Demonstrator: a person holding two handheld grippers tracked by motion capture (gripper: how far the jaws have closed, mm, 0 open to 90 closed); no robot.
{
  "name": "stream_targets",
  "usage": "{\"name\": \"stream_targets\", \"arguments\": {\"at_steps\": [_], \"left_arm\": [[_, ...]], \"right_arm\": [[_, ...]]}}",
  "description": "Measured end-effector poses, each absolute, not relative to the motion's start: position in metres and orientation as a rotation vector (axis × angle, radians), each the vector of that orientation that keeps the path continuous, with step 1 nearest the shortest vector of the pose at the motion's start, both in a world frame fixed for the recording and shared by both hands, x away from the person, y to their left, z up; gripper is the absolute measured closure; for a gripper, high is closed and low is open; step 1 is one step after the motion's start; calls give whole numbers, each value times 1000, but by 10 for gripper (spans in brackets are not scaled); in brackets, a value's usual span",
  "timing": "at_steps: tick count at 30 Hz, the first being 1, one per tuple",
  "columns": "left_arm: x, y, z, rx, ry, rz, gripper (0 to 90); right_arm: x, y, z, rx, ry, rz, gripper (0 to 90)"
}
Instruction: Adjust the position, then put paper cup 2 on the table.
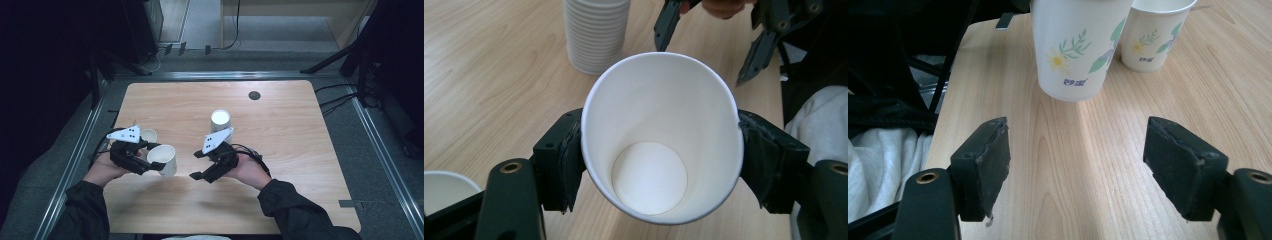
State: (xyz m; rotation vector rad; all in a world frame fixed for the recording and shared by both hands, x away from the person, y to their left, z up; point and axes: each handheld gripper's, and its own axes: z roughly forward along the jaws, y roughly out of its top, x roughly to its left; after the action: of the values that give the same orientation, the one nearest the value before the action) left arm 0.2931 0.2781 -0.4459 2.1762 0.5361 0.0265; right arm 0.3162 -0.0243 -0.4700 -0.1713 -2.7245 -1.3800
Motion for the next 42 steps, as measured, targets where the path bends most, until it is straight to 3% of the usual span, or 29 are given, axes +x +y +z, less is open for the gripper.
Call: {"name": "stream_targets", "arguments": {"at_steps": [19,42], "left_arm": [[292,297,-471,2244,541,-31,268],[289,308,-491,2301,529,4,254]], "right_arm": [[316,-26,-471,-173,-2727,-1377,278],[316,-30,-469,-175,-2734,-1377,287]]}}
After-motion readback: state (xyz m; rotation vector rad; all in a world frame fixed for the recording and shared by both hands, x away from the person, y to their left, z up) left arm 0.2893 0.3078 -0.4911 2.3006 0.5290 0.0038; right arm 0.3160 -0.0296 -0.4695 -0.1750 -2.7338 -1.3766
